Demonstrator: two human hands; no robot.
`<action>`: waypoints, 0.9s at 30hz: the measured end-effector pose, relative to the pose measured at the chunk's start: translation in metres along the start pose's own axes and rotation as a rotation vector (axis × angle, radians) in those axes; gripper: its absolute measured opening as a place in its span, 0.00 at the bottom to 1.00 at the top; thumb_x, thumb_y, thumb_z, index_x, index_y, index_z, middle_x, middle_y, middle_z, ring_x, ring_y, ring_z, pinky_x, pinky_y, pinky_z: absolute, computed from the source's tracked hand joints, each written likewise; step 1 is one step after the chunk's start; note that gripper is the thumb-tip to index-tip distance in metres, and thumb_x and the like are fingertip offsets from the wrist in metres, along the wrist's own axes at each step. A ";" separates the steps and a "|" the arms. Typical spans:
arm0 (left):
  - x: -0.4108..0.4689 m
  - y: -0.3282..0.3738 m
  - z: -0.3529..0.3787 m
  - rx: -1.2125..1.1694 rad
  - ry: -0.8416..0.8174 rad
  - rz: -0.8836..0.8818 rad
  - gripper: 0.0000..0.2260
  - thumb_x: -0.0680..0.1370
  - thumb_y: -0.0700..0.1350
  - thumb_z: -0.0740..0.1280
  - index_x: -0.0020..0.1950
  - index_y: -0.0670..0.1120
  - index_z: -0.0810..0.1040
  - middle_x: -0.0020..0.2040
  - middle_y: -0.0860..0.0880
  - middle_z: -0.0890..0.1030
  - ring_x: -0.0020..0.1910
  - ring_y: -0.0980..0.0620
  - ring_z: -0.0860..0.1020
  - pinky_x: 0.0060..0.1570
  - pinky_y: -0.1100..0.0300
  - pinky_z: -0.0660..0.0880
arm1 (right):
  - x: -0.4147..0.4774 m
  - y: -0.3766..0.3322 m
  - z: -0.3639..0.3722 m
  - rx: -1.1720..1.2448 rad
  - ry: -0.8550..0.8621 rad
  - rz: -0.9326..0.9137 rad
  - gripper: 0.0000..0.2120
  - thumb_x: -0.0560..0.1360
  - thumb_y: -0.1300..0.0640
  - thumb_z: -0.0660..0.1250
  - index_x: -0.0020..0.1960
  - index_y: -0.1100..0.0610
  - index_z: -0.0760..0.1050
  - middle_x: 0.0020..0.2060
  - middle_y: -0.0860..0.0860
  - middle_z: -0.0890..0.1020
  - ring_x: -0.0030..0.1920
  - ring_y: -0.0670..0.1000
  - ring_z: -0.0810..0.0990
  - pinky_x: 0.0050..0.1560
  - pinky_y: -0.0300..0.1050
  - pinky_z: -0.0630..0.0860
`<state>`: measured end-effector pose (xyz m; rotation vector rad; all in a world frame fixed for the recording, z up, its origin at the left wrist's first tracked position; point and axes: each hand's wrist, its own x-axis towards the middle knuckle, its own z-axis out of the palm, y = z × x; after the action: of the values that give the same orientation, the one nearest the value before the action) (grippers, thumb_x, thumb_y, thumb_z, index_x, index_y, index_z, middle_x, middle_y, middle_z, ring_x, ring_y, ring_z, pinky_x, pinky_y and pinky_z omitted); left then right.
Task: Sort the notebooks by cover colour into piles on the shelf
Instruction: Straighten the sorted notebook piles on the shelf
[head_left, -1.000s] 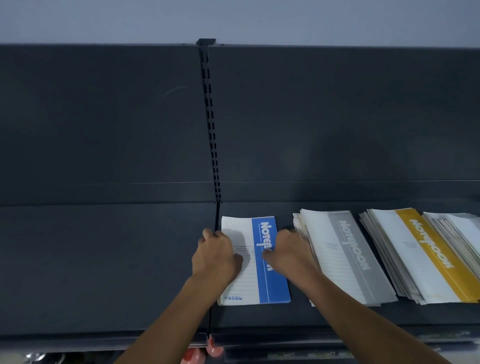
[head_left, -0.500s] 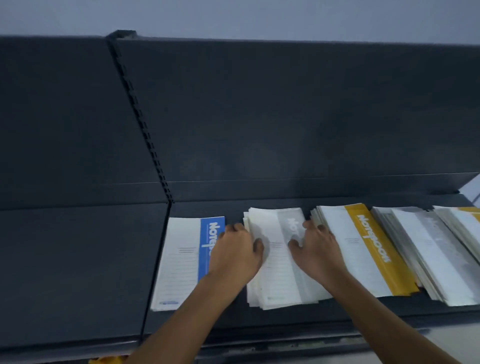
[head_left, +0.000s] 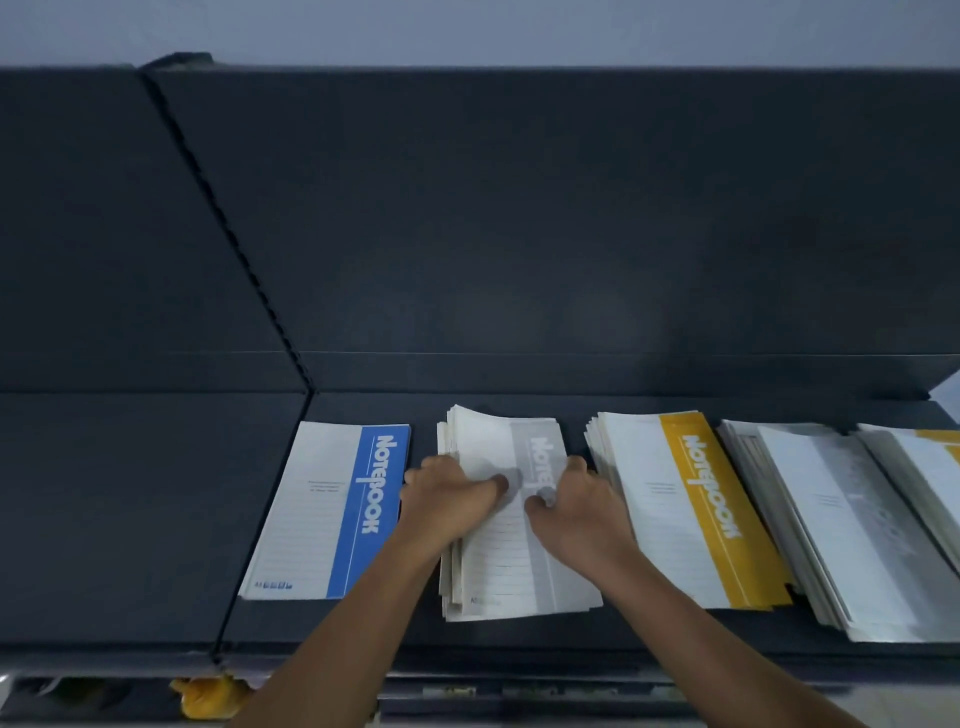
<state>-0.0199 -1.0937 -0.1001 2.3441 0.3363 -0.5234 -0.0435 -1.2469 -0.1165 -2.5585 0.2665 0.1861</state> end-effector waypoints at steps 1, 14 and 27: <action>-0.001 0.001 -0.001 -0.023 -0.009 -0.016 0.34 0.63 0.63 0.66 0.63 0.44 0.75 0.59 0.45 0.77 0.60 0.43 0.76 0.59 0.46 0.76 | 0.000 0.001 -0.001 0.005 -0.012 0.001 0.12 0.77 0.51 0.65 0.51 0.55 0.65 0.44 0.49 0.75 0.44 0.50 0.74 0.40 0.44 0.68; -0.035 -0.011 -0.011 -0.354 0.048 0.348 0.16 0.79 0.45 0.70 0.55 0.52 0.62 0.51 0.57 0.76 0.48 0.63 0.78 0.37 0.77 0.72 | -0.011 -0.002 -0.037 0.651 0.008 -0.028 0.14 0.68 0.58 0.66 0.53 0.48 0.74 0.47 0.54 0.82 0.44 0.52 0.83 0.40 0.45 0.80; -0.052 -0.020 -0.020 -0.508 0.015 0.591 0.37 0.73 0.46 0.73 0.75 0.66 0.58 0.64 0.65 0.77 0.62 0.64 0.75 0.58 0.60 0.75 | -0.054 -0.012 -0.026 0.736 0.335 -0.193 0.27 0.71 0.60 0.68 0.61 0.41 0.60 0.48 0.32 0.77 0.49 0.35 0.79 0.38 0.30 0.77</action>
<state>-0.0675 -1.0702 -0.0743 1.8256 -0.2040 -0.1096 -0.0912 -1.2429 -0.0790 -1.8501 0.1671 -0.3577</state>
